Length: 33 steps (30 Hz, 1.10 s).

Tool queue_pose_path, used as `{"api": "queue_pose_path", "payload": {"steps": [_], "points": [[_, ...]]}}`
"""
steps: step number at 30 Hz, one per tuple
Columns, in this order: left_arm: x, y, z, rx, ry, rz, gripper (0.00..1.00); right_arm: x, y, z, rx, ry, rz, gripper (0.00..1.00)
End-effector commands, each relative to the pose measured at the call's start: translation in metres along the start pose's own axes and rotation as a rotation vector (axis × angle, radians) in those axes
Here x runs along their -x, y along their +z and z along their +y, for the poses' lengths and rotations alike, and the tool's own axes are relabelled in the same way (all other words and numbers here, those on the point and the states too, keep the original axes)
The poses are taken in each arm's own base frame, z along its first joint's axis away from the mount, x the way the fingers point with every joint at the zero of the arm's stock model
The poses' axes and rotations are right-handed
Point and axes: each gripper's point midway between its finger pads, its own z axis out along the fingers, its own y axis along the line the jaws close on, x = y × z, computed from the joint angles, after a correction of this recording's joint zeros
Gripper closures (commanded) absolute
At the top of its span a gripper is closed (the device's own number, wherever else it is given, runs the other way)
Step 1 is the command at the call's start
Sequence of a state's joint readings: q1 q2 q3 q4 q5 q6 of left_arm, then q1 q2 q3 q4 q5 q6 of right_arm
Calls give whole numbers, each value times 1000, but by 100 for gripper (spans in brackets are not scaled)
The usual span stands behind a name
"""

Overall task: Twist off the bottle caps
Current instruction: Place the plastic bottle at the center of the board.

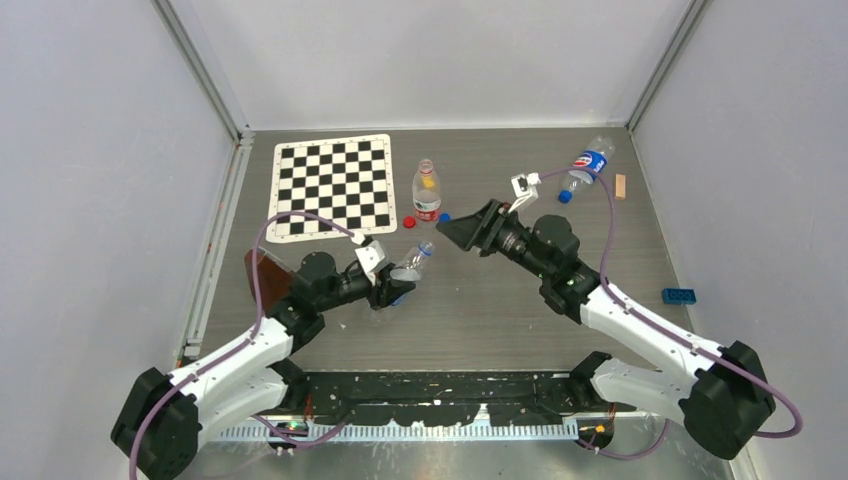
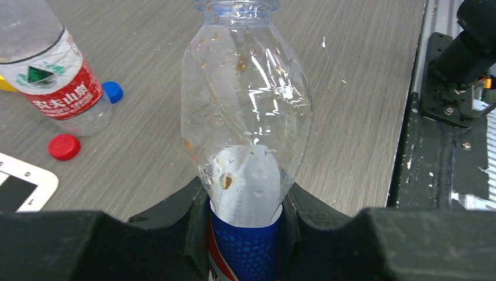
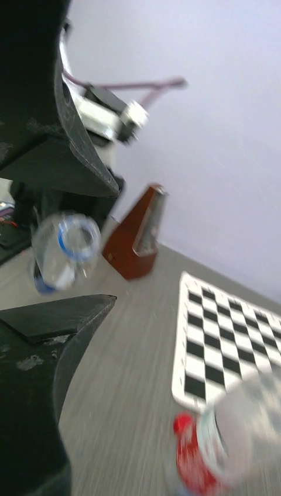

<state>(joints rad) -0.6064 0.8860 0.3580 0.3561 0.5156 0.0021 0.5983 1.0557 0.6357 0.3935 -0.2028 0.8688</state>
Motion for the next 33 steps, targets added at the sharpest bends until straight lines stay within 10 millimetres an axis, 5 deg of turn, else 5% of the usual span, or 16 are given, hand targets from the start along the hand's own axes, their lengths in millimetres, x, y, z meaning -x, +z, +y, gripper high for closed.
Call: {"api": "queue_pose_path", "payload": {"steps": [1,15,17,21,24,29,31,33], "points": [[43,6,-3,-39,12,-128,74,-7,-6,54,137,-70,36,33],[47,4,-4,-35,18,-155,73,-53,18,58,72,-184,191,33],[47,4,-5,-38,18,-155,73,-57,21,58,75,-185,205,38],[47,3,-4,-32,19,-155,70,-60,24,59,83,-189,218,64],[48,1,-2,-13,19,-162,58,-60,23,58,84,-211,221,81],[47,-1,-1,0,29,-164,36,-55,19,51,42,-258,203,93],[46,-1,1,9,35,-160,2,-49,17,45,4,-284,183,94],[45,-1,3,23,39,-155,0,-41,14,39,-39,-313,159,94]]}}
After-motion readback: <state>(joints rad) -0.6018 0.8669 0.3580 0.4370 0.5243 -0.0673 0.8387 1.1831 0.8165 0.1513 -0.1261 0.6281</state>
